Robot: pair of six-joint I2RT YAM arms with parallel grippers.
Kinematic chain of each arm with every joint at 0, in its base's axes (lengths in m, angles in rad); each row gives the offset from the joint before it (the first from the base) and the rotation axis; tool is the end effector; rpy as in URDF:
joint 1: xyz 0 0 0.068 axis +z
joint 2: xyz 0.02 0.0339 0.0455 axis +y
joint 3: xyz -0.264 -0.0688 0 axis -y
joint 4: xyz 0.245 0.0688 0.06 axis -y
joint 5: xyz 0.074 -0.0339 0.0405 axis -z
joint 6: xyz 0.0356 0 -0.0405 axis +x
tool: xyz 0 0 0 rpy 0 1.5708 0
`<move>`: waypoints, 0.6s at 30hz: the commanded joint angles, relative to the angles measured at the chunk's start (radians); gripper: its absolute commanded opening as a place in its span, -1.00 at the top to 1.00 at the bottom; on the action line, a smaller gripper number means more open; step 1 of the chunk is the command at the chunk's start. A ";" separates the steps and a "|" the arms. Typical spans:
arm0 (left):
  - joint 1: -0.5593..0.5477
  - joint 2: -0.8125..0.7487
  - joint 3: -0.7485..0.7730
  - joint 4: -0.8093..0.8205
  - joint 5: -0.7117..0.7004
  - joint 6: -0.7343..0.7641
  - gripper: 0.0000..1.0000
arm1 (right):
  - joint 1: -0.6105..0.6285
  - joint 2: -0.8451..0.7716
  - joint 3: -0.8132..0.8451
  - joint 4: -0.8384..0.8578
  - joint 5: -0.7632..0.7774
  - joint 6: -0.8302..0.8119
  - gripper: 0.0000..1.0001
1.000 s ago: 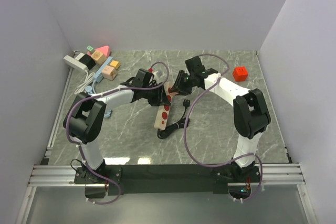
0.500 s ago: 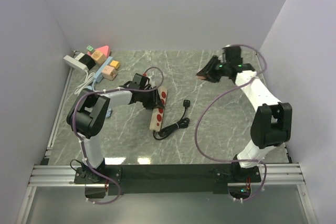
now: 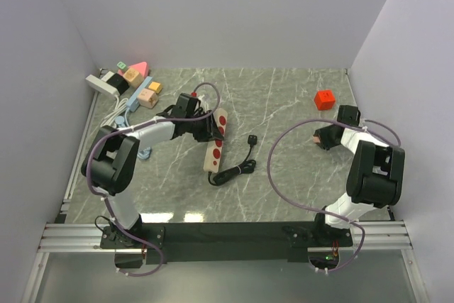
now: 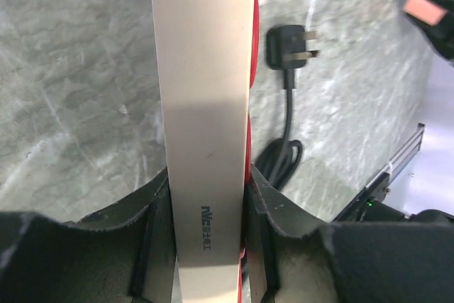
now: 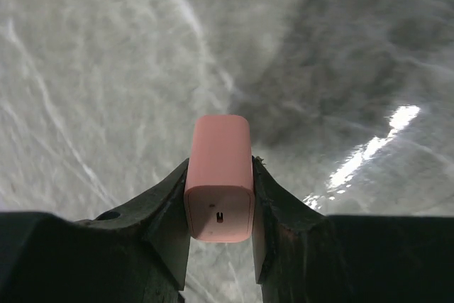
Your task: Pull the plug off the socket
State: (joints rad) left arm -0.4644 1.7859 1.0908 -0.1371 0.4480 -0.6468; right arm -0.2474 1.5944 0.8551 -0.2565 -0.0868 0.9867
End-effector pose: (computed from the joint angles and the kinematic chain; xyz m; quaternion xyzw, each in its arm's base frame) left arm 0.3278 -0.1815 0.1821 -0.0030 0.9128 -0.3616 0.1897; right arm 0.2986 -0.0722 0.1648 0.5443 0.7885 0.1411 0.2491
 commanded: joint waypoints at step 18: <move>-0.011 0.030 0.079 0.021 0.069 -0.030 0.99 | -0.043 0.633 0.761 0.137 -0.059 0.175 -0.32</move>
State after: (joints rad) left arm -0.4664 1.7935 1.1080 -0.1448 0.4805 -0.6590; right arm -0.2909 2.1754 1.4803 -0.0750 -0.0738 1.1717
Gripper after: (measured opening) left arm 0.397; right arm 0.592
